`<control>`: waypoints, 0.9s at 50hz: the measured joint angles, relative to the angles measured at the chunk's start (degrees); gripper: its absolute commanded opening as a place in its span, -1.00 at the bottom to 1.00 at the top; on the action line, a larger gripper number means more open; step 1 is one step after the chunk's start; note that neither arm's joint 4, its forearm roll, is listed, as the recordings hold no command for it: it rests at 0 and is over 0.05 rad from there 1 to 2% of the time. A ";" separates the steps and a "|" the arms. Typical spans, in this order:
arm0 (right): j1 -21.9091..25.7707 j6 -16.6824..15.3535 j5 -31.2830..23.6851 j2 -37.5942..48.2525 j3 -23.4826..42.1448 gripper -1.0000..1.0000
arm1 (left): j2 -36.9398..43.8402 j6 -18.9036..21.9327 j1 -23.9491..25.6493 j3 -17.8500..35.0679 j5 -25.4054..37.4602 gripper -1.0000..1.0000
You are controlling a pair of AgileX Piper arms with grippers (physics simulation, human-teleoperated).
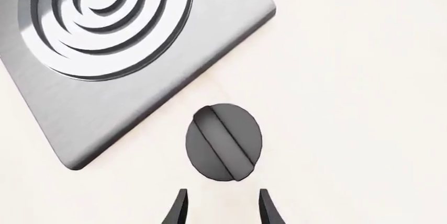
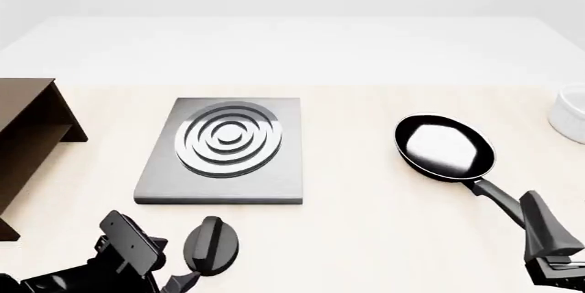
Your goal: Turn on the stove and put the frying pan on it.
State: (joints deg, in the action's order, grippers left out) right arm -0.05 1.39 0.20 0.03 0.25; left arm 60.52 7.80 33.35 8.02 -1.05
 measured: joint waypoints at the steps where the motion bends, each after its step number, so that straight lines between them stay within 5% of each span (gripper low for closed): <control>1: 0.00 0.01 0.00 0.00 0.00 1.00 | 0.44 -0.04 0.14 -0.02 -0.41 1.00; 45: 0.10 0.34 0.15 0.00 -0.02 1.00 | 13.84 -1.18 5.31 1.66 -10.69 1.00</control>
State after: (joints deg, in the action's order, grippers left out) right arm 0.05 1.73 0.35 0.03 0.23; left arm 74.37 6.63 38.67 9.69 -11.73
